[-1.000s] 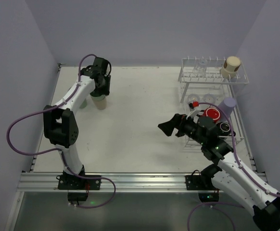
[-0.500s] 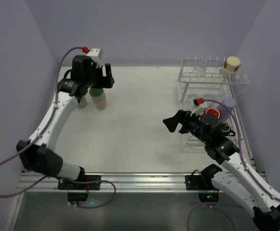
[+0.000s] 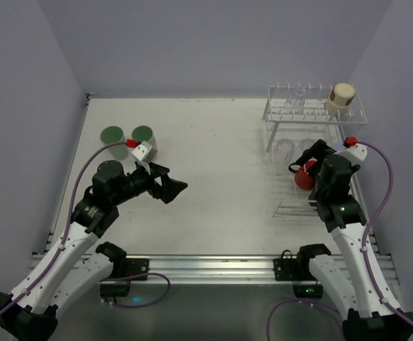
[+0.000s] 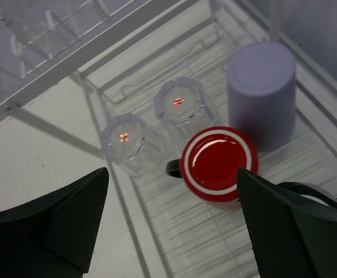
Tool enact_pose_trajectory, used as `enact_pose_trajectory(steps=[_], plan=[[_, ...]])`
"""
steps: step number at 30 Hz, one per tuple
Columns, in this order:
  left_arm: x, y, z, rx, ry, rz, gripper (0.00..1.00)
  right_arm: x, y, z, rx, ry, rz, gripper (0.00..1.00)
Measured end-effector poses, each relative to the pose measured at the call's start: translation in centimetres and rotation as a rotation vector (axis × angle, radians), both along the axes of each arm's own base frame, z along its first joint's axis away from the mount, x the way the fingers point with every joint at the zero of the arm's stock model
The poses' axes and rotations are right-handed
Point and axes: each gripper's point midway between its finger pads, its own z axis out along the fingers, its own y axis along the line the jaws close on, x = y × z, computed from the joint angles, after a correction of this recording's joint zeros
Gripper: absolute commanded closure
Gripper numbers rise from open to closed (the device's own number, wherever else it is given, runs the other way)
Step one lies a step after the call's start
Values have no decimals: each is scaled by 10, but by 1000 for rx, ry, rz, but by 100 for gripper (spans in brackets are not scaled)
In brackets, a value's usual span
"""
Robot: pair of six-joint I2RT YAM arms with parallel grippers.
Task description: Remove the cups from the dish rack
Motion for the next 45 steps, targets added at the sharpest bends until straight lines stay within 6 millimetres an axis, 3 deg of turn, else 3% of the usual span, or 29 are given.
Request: enact_pose_trajectory(steps=[2, 7, 10, 25, 30, 35, 36, 38, 40, 45], plan=[[-5, 1, -4, 0, 2, -9, 0, 5, -23, -7, -29, 32, -102, 1], [-22, 9, 31, -64, -129, -5, 0, 17, -71, -33, -55, 130, -297, 1], [-30, 11, 43, -77, -174, 1, 0, 20, -92, -42, -63, 155, -373, 1], [-46, 11, 42, -58, -196, 16, 0, 59, -114, -55, -102, 124, -362, 1], [-47, 11, 43, -56, -204, 14, 0, 69, -118, -69, -130, 155, -357, 1], [-46, 13, 43, -49, -210, 27, 0, 71, -121, -95, -156, 241, -352, 19], [-45, 13, 43, -48, -210, 28, 0, 71, -122, -95, -162, 244, -355, 38], [-45, 13, 43, -48, -210, 30, 0, 71, -125, -92, -172, 233, -367, 48], [-44, 13, 42, -45, -209, 32, 0, 72, -126, -88, -174, 220, -370, 56], [-43, 12, 40, -39, -202, 36, 0, 65, -124, -65, -175, 139, -374, 61]])
